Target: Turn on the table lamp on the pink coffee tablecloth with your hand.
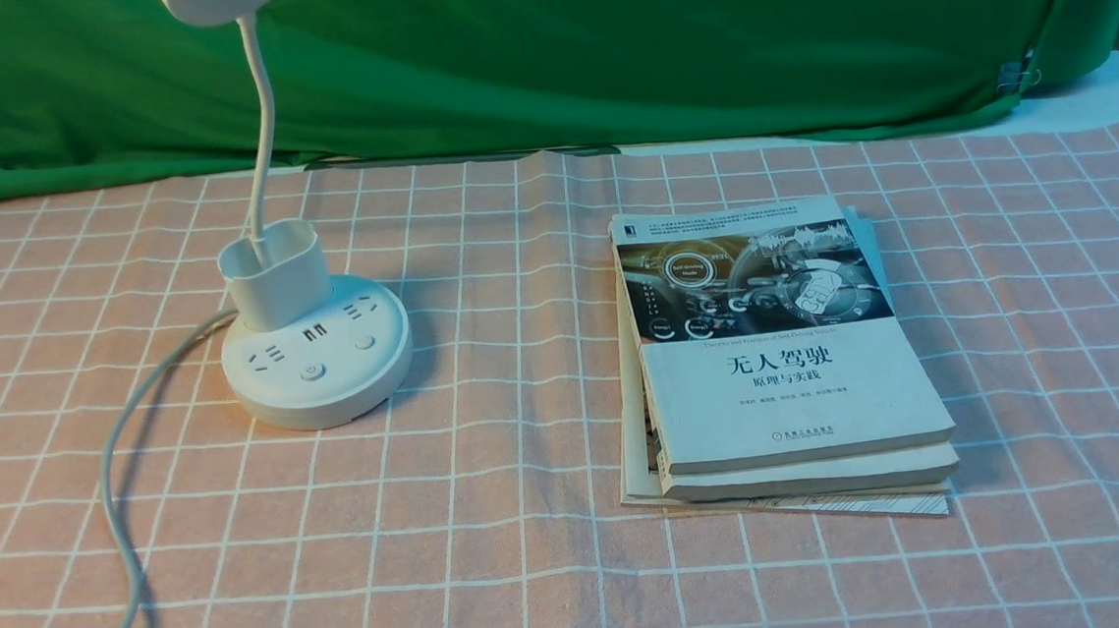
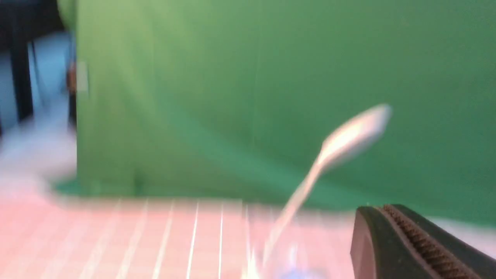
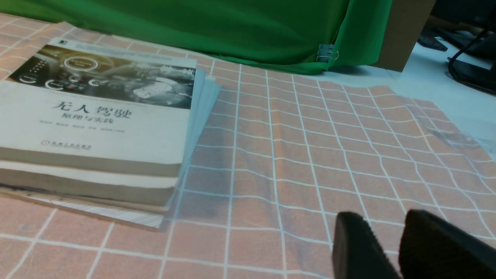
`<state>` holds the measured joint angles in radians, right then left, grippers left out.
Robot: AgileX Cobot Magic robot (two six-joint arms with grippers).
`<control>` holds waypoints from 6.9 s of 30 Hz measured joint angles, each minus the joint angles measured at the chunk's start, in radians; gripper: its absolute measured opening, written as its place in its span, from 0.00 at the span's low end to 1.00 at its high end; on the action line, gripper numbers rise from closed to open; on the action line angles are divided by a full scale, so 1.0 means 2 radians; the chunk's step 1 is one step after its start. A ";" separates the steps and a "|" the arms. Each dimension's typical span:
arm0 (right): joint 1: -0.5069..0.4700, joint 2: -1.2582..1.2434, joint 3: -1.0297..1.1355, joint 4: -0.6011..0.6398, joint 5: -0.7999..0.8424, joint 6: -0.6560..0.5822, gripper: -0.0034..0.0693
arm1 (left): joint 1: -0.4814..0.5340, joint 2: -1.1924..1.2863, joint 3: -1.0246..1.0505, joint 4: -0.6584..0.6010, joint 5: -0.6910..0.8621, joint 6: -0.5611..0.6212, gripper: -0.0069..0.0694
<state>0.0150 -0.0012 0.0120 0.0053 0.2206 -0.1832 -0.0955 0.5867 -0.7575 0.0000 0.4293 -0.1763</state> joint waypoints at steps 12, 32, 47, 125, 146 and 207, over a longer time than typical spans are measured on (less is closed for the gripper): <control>0.000 0.000 0.000 0.000 0.000 0.000 0.38 | -0.006 0.338 0.002 -0.231 0.101 0.159 0.12; 0.000 0.000 0.000 0.000 0.000 0.000 0.38 | -0.117 0.659 -0.320 0.067 0.062 -0.041 0.12; 0.000 0.000 0.000 0.000 0.000 0.000 0.38 | -0.118 0.703 -0.354 0.062 0.108 -0.039 0.12; 0.000 -0.001 0.000 0.000 0.000 0.000 0.38 | -0.118 -0.080 0.137 -0.079 0.044 0.221 0.12; 0.000 -0.001 0.000 0.000 -0.001 0.000 0.38 | 0.030 -0.293 0.381 -0.013 -0.118 0.075 0.12; 0.000 -0.001 0.000 0.000 -0.001 0.000 0.38 | 0.030 -0.295 0.382 -0.018 -0.086 0.101 0.12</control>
<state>0.0150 -0.0023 0.0113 0.0053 0.2181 -0.1832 -0.0349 -0.0023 0.0055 -0.0352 0.2573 0.0261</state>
